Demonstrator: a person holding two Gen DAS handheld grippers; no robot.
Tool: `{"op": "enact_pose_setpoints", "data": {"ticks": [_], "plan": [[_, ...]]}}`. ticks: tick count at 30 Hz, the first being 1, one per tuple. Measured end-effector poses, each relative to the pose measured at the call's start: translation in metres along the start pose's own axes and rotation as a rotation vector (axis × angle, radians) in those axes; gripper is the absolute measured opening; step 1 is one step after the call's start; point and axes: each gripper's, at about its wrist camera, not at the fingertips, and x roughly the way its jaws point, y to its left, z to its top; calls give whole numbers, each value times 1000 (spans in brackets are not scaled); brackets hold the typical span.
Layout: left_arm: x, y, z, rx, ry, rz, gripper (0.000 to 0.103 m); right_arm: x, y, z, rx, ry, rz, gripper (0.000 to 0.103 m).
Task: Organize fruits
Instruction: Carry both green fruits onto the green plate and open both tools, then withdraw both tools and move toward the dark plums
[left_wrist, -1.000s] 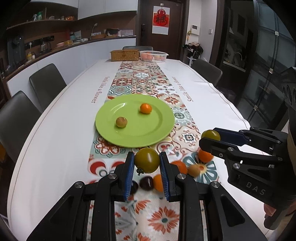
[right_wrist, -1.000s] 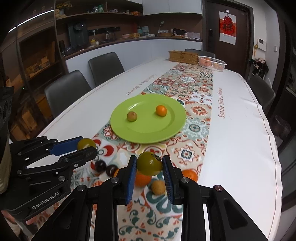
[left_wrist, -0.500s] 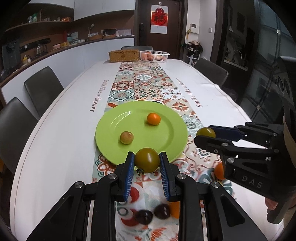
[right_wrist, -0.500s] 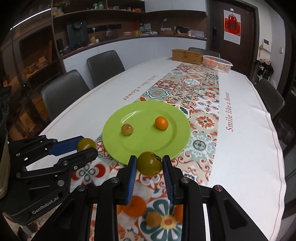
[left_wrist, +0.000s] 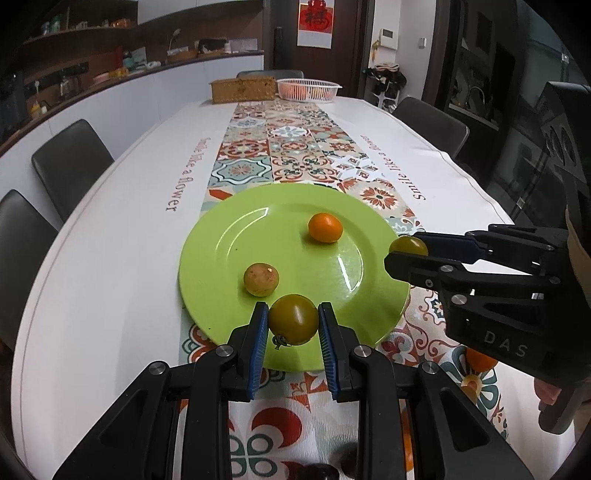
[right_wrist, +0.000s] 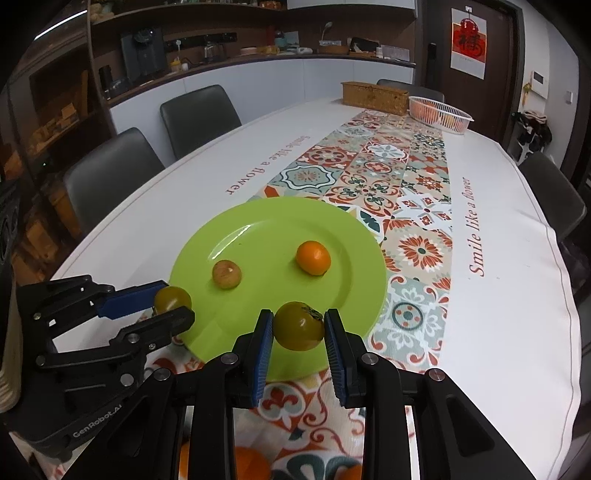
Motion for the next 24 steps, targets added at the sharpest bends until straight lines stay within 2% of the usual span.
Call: {"op": "enact_pose_setpoints", "data": {"ticks": [7,9,11,13,18,21,24], "plan": [[8,3,1,-18,31,-20,28,16,-5,3,14,27,7,29],[7,5,2,-26,31,-19,37,16,-4,2,9,25,5,30],[3,6,3,-36,19,-14,42,15,-4,2,14,26,-2,33],[-3,6,2,-33,12,10,42,10,-5,1,28,17,-8,44],[-28,4,-8,-28,-35,85,43,-10,-3,-6,23,-14,-55,45],[-45,1,-15,-16,-60,114,45,-29,3,-15,3,-43,-76,57],[-64,-4,-19,-7,-87,121,50,-48,11,-22,-20,-68,-78,58]]}}
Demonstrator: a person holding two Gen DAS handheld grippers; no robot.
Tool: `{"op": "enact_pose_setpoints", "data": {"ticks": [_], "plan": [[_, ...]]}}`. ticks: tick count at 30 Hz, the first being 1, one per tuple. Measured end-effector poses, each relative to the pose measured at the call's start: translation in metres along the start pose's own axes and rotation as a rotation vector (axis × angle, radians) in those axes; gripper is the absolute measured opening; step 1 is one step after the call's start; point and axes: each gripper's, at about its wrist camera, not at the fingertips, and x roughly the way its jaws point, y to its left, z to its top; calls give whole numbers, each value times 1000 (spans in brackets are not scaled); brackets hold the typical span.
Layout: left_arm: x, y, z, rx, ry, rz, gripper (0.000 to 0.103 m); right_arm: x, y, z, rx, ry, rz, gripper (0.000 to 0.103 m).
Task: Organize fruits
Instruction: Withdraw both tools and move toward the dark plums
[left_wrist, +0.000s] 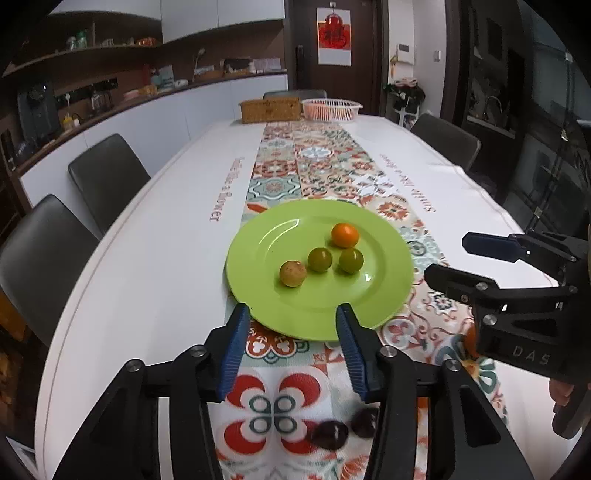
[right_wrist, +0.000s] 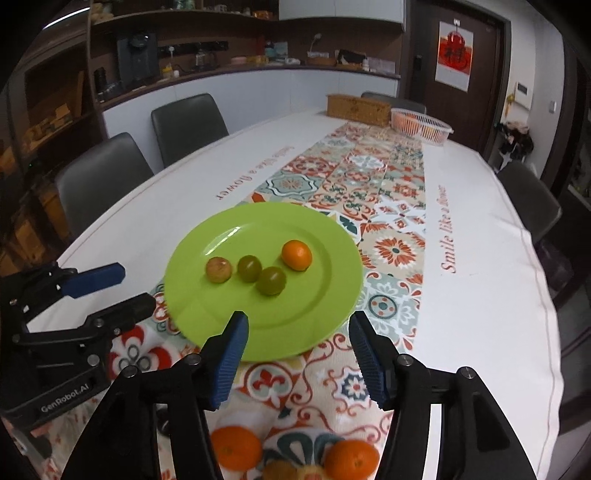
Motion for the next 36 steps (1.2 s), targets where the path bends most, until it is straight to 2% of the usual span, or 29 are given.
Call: {"op": "enact_pose_setpoints", "data": {"ticks": [3,4,6,15,24,36], "plan": [[-20,-1,-1,-9,-29,0,57,-19,6,-5,-6,-25,5,60],[-27,-1,-2,-17,-40,-2,58,-25,8,-6,-7,-35,5,66],[-38,0,-5,-31,-52,-6,61,-39,10,-8,-5,-65,-4,71],[-78,-2,-25,-74,-84,18,74,-78,16,-24,-13,-116,-36,75],[-94,-13,-47,-70,-80,22,77,-95,18,-49,-9,-108,-50,75],[-85,-37,-65,-31,-42,-23,77,-95,6,-75,15,-49,-52,75]]}}
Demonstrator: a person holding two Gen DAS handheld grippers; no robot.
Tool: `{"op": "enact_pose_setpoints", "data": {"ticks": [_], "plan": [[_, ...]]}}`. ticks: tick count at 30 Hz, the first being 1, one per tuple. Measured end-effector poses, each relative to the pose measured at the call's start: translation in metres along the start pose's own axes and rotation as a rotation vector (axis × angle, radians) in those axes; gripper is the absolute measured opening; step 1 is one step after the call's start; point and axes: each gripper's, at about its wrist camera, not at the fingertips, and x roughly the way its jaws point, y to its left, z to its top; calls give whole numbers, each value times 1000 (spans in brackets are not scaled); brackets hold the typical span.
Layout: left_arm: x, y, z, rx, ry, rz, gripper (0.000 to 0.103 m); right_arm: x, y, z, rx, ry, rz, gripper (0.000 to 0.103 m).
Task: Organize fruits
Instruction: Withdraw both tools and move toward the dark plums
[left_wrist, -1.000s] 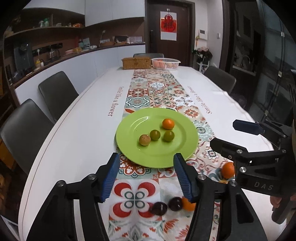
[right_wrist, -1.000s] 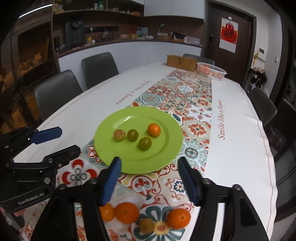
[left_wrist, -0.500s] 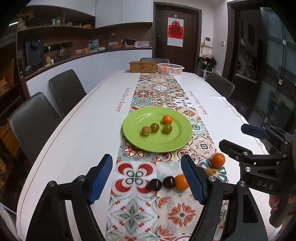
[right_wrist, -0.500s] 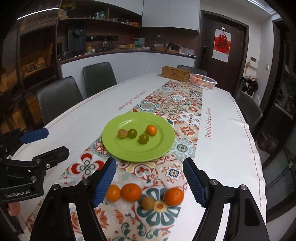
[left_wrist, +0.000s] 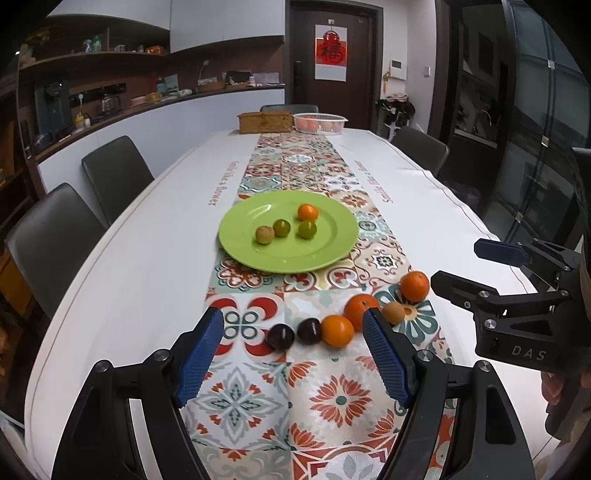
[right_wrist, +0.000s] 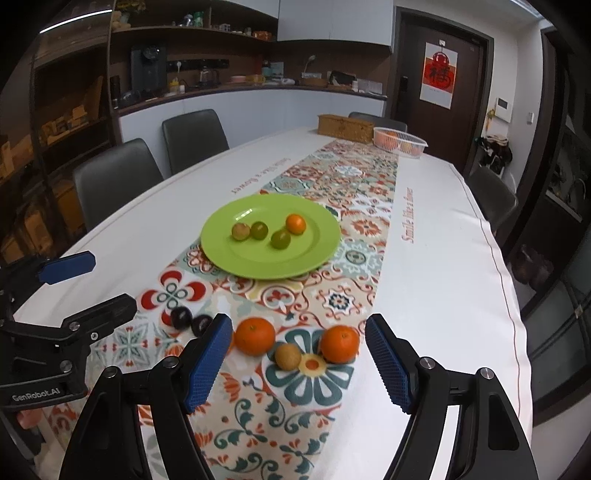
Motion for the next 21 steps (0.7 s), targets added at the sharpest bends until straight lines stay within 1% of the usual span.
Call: {"op": "enact_pose_setpoints", "data": {"ticks": [6,11,17,21], "plan": [[2,-4,-10,14,-3,-1,77,6,-7,-12,26,37,1,75],[3,-6,-20,32,-16,15,77,9,-5,-22,11,51,0,75],[7,-4,-31,42,-42,58,77,14,0,-32,-14,54,-20,75],[17,0,-36,60,-18,58,76,21,2,-37,-7,55,-23,75]]}}
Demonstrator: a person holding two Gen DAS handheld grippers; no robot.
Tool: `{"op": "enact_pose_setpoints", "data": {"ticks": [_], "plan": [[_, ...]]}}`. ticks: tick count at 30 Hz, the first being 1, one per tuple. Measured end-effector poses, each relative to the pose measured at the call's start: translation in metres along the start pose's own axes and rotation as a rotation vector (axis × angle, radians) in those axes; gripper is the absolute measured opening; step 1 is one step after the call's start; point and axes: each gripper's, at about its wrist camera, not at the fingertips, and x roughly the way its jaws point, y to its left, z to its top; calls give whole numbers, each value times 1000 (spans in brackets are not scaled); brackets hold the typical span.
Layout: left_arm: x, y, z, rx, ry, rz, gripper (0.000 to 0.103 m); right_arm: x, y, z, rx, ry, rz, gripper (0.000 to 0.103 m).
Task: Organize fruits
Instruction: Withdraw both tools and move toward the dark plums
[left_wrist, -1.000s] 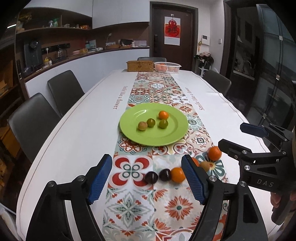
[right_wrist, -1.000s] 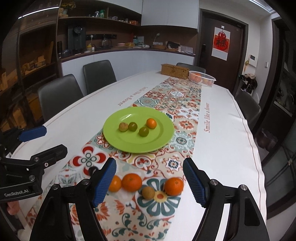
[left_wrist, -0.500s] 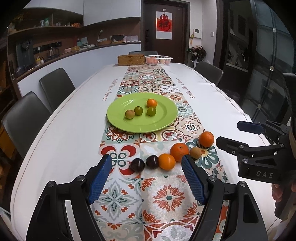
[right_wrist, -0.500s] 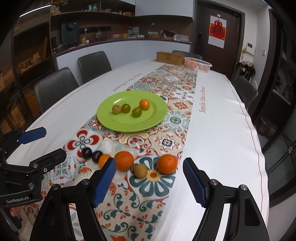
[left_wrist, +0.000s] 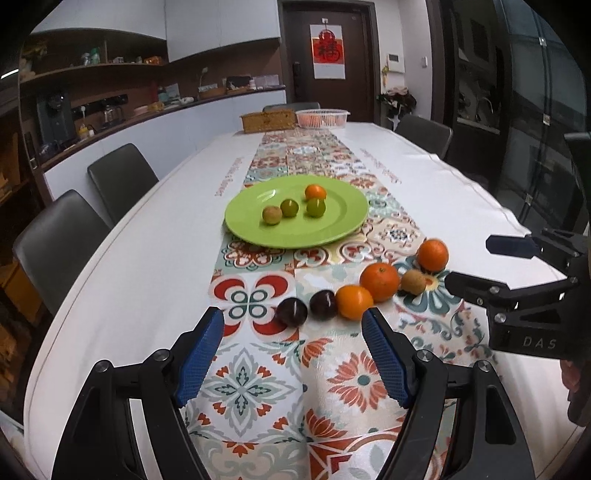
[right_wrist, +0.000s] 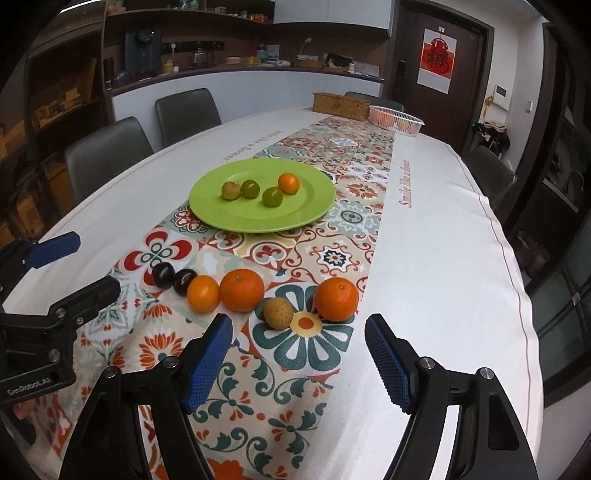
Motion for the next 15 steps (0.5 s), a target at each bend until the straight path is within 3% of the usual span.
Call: {"op": "enact_pose_setpoints", "data": {"ticks": [8,15], "plan": [[18,-1,-8,63,21,-41,62,13,3,-4,13,1,18,73],[39,4,-11,117,52,-49,51,25,20,-6,-84,5,-21,61]]}}
